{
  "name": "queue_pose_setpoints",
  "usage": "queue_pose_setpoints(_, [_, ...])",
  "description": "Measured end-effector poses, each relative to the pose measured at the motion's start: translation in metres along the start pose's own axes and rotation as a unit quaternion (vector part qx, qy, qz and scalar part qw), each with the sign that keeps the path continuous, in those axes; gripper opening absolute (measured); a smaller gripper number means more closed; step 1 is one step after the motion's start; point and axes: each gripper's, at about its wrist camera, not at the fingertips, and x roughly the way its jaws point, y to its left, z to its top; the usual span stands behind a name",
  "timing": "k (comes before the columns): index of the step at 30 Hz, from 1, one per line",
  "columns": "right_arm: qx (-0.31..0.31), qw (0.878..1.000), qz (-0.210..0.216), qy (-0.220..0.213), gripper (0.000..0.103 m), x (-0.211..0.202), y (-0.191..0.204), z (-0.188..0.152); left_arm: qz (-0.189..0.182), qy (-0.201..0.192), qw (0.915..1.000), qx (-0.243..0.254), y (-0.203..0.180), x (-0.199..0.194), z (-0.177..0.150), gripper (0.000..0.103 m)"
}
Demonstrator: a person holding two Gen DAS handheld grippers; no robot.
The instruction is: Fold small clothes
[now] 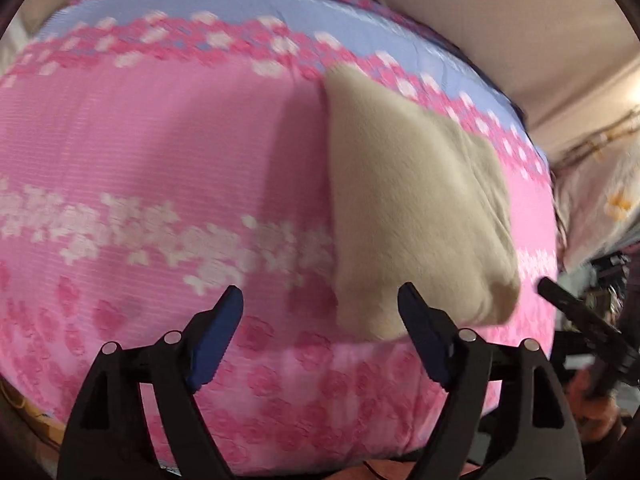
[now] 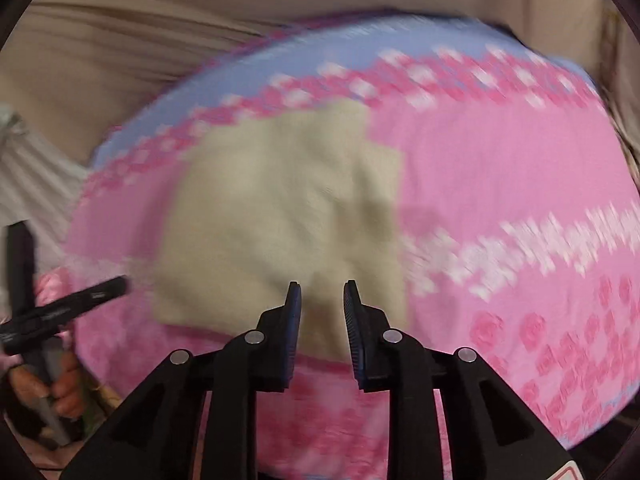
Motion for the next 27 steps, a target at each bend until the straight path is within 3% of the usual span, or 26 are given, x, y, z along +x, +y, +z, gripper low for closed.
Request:
queue_pose_setpoints(3, [-0.080, 0.995, 0.034, 0.050, 0.020, 0.022, 0.049, 0.000, 0.029, -0.007, 0.9994, -0.018, 0.017, -0.011, 0.006, 0.077])
queue_pose_setpoints(5, [-0.103, 0.988, 0.066, 0.098, 0.020, 0.051, 0.068, -0.023, 0.035, -0.018, 0.9986, -0.035, 0.031, -0.021, 0.007, 0.077])
queue_pose_setpoints(7, [-0.127, 0.982, 0.071, 0.121, 0.020, 0.077, 0.083, -0.050, 0.040, -0.027, 0.9977, -0.049, 0.042, -0.028, 0.005, 0.081])
queue_pose_setpoints(10, [-0.175, 0.978, 0.024, 0.108, 0.020, 0.111, 0.109, -0.065, 0.047, -0.035, 0.9962, -0.064, 0.058, -0.035, 0.000, 0.082])
queue_pose_setpoints(12, [-0.188, 0.980, -0.012, 0.059, 0.020, 0.114, 0.122, -0.055, 0.048, -0.026, 0.9960, -0.070, 0.065, -0.034, -0.002, 0.082])
queue_pose_setpoints(14, [-0.184, 0.982, -0.020, 0.024, 0.020, 0.114, 0.130, -0.044, 0.047, -0.025, 0.9962, -0.069, 0.068, -0.036, -0.004, 0.082])
queue_pose_setpoints(18, [-0.226, 0.970, 0.016, 0.092, 0.025, 0.158, 0.161, -0.056, 0.051, -0.028, 0.9967, -0.057, 0.075, -0.040, -0.004, 0.083])
queue_pose_setpoints(19, [-0.231, 0.965, 0.038, 0.119, 0.018, 0.172, 0.170, -0.068, 0.052, -0.027, 0.9967, -0.057, 0.077, -0.040, -0.003, 0.083])
queue_pose_setpoints(20, [-0.242, 0.965, 0.029, 0.096, 0.021, 0.168, 0.175, -0.074, 0.050, -0.026, 0.9967, -0.058, 0.080, -0.041, -0.001, 0.083])
queue_pose_setpoints(21, [-0.245, 0.964, 0.028, 0.099, 0.019, 0.162, 0.177, -0.078, 0.050, -0.026, 0.9967, -0.059, 0.082, -0.042, 0.000, 0.083])
queue_pose_setpoints(22, [-0.228, 0.968, 0.038, 0.100, 0.015, 0.150, 0.173, -0.078, 0.050, -0.028, 0.9967, -0.058, 0.085, -0.044, 0.002, 0.083])
queue_pose_setpoints(25, [-0.174, 0.984, 0.028, 0.031, 0.017, 0.087, 0.141, -0.057, 0.047, -0.035, 0.9969, -0.053, 0.086, -0.047, 0.009, 0.083])
queue_pose_setpoints(26, [-0.146, 0.989, 0.012, 0.007, 0.030, 0.068, 0.125, -0.046, 0.041, -0.037, 0.9973, -0.048, 0.085, -0.048, 0.012, 0.083])
queue_pose_setpoints(27, [-0.114, 0.993, -0.002, -0.016, 0.036, 0.052, 0.107, -0.034, 0.039, -0.038, 0.9975, -0.045, 0.083, -0.048, 0.014, 0.083])
